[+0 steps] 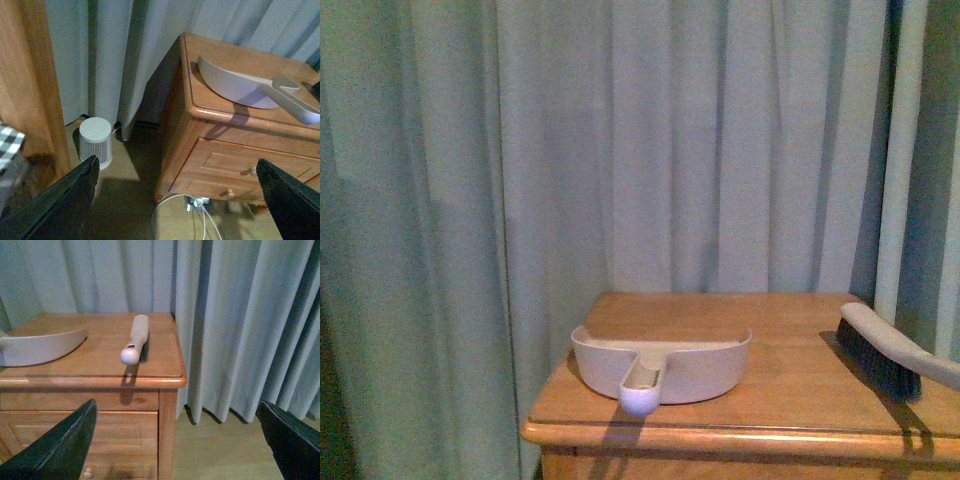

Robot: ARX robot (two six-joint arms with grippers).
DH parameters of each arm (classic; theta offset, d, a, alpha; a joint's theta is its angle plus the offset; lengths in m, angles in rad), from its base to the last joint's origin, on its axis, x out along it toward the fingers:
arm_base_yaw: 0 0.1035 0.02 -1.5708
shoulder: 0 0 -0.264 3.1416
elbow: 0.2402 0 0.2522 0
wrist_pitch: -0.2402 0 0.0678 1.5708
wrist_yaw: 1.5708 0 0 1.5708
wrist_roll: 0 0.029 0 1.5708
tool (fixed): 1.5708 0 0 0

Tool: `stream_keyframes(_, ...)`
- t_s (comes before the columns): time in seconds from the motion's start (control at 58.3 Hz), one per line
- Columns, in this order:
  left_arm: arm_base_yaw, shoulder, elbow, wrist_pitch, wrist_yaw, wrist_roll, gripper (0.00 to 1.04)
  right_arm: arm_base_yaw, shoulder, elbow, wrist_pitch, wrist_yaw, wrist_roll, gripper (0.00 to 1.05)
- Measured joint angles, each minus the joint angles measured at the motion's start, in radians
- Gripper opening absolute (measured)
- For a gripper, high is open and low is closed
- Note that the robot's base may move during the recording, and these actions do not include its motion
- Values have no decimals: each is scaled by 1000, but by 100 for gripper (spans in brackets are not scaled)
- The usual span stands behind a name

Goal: Clean up trash

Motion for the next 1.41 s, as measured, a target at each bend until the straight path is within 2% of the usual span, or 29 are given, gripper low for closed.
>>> stream_keyframes(0.103, -83, 210, 227, -131, -61, 109, 97, 0, 0, 0, 0, 0, 0, 97)
stream_keyframes(0.257, -288, 510, 655, -336, -207, 257, 97, 0, 0, 0, 0, 0, 0, 97)
stream_keyframes(0.412, -458, 760, 1006, -440, -343, 270, 97, 0, 0, 0, 0, 0, 0, 97)
stream_keyframes(0.532, -592, 928, 1175, -475, -392, 221, 97, 0, 0, 0, 0, 0, 0, 97)
stream_keyframes(0.669, -718, 1051, 1230, -481, -446, 170, 97, 0, 0, 0, 0, 0, 0, 97)
stream_keyframes(0.943, -736, 1191, 1229, -447, -545, 105, 97, 0, 0, 0, 0, 0, 0, 97)
stream_keyframes(1.407, -681, 1272, 1178, -387, -576, 60, 97, 0, 0, 0, 0, 0, 0, 97)
